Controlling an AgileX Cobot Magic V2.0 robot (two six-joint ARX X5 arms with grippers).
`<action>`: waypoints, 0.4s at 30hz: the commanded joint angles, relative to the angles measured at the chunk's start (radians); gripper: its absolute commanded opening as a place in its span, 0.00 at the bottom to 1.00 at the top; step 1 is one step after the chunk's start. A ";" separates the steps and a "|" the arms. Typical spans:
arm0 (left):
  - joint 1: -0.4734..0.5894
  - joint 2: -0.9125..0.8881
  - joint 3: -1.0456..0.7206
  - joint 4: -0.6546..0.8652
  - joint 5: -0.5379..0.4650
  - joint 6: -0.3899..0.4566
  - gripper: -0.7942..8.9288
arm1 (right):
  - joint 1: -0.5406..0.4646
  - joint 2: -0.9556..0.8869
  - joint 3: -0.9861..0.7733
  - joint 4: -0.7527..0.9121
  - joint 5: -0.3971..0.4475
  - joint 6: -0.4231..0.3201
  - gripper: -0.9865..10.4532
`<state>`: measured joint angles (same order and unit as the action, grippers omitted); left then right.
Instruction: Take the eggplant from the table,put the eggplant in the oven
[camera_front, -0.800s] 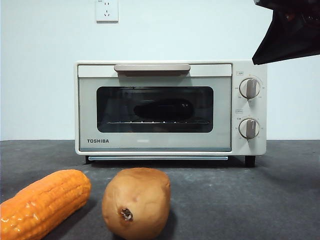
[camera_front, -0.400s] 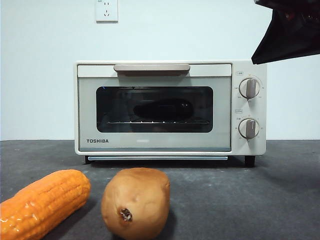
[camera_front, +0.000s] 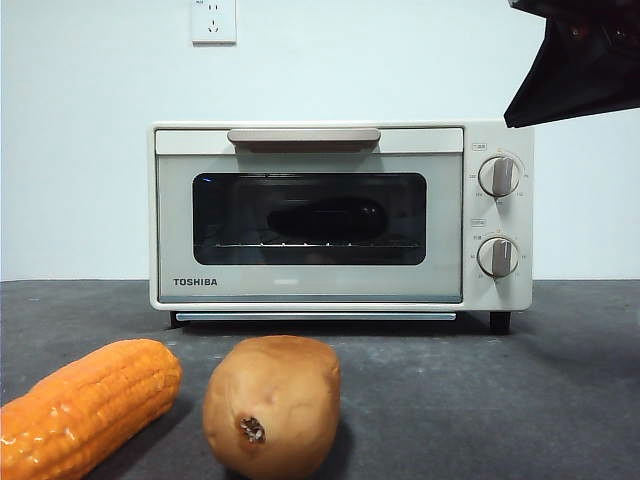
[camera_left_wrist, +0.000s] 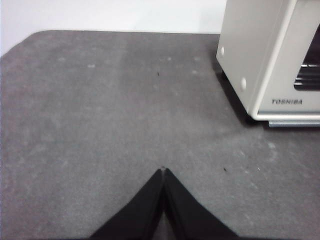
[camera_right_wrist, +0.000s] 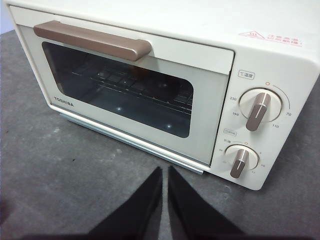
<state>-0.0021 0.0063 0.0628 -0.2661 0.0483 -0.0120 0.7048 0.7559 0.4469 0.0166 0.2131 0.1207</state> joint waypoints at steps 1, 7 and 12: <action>0.002 -0.003 -0.026 0.002 -0.001 0.011 0.09 | 0.006 0.005 0.002 0.013 0.004 0.002 0.09; 0.002 -0.003 -0.031 0.020 -0.001 0.011 0.09 | 0.006 0.005 0.002 0.013 0.004 0.002 0.09; 0.002 -0.003 -0.031 0.020 -0.001 0.011 0.09 | 0.006 0.005 0.002 0.013 0.004 0.002 0.09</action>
<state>-0.0021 0.0051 0.0521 -0.2356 0.0483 -0.0120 0.7048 0.7559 0.4469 0.0189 0.2131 0.1207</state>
